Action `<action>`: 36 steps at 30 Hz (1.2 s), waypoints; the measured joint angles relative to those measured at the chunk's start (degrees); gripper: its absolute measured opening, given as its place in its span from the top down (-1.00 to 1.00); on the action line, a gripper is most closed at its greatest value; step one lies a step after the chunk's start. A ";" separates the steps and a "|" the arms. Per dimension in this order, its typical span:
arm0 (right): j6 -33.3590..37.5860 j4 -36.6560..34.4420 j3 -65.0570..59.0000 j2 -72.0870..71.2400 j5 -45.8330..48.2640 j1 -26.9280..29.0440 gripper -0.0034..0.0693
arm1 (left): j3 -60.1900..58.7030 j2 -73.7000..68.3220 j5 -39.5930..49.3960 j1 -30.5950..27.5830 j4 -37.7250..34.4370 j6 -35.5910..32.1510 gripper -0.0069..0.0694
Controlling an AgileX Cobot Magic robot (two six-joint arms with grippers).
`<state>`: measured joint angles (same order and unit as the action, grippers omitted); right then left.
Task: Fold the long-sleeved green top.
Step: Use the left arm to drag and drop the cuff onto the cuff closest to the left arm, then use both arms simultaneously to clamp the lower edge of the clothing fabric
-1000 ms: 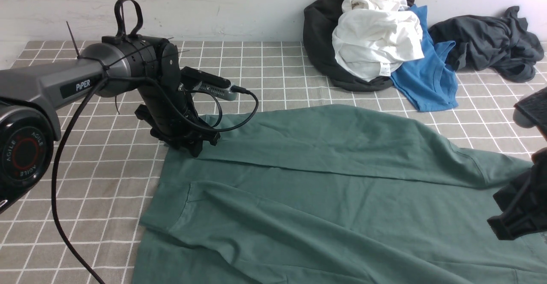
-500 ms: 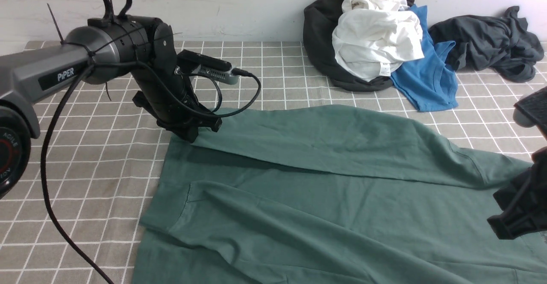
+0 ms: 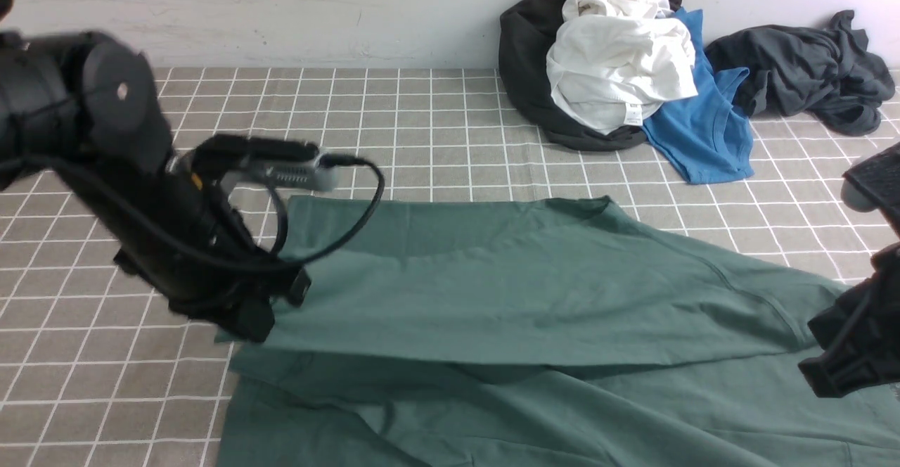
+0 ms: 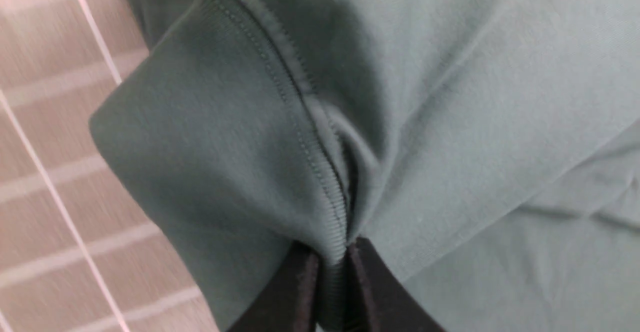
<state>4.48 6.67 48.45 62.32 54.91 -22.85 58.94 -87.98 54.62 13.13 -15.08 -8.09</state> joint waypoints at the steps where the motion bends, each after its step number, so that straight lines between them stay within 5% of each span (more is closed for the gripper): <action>1: -0.05 -0.06 0.00 0.00 0.00 -0.82 0.94 | -3.26 1.18 -1.89 0.02 -0.05 -0.01 0.73; 7: -0.24 -0.06 0.00 0.00 0.45 -4.65 0.94 | -12.26 2.08 -6.90 0.67 -0.11 -0.01 0.53; 13: -0.24 -1.55 0.07 -1.44 8.21 -7.33 0.80 | -13.37 2.13 -5.99 0.97 0.02 -3.85 -0.24; 17: 0.56 -4.79 0.28 -4.62 14.31 -7.92 0.63 | -13.37 4.64 -0.58 3.79 0.26 -8.53 -0.51; 29: 1.21 -7.23 0.28 -16.96 16.76 -7.92 0.33 | -27.53 9.12 -2.35 35.20 8.36 -21.75 -0.57; 36: 1.25 -7.43 0.28 -19.47 17.14 -7.92 0.33 | -32.19 8.14 -8.35 39.61 12.68 -21.44 -0.57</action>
<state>5.73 -0.75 48.74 42.85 72.04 -30.76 26.75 -79.84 46.27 52.74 -2.40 -29.53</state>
